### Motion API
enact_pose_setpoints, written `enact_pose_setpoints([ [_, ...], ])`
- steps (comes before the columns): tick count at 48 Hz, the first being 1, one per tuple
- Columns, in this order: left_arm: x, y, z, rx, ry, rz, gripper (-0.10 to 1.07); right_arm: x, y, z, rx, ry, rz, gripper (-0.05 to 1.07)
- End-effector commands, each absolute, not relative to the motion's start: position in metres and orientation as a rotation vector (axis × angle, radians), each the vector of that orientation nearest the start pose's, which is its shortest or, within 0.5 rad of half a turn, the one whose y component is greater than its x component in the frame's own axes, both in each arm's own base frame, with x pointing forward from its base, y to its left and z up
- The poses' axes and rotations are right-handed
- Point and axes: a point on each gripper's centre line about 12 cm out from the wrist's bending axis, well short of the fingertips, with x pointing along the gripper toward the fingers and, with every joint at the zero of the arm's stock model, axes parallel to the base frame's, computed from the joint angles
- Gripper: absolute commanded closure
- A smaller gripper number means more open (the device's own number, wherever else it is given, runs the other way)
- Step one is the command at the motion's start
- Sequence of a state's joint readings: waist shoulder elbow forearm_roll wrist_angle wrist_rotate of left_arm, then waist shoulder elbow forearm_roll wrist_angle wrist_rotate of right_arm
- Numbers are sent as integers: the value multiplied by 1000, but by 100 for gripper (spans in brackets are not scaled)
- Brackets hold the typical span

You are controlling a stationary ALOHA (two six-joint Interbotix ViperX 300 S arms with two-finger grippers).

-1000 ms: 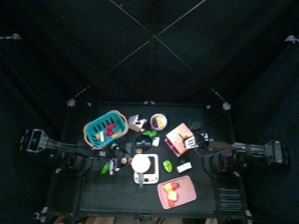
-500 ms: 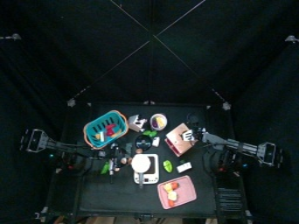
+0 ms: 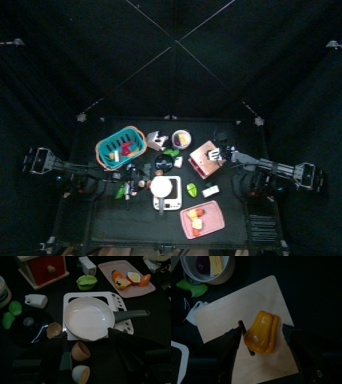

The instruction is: Place squash half on drawer

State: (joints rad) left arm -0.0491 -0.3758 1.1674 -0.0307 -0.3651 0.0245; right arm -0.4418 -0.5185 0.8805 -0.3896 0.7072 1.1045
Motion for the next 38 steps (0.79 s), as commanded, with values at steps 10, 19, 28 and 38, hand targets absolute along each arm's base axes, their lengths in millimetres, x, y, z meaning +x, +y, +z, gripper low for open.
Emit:
enact_pose_setpoints([
  [10,265,-11,169,7,410,-34,-1,209,-128,217,798,728,-1001,2],
  [19,265,-11,169,7,410,-34,-1,210,-127,217,796,729,-995,2],
  [28,265,-11,169,7,410,-34,-1,210,-126,216,794,732,-992,2],
  [38,265,-11,169,5,410,-34,-1,212,-125,223,791,719,-984,2],
])
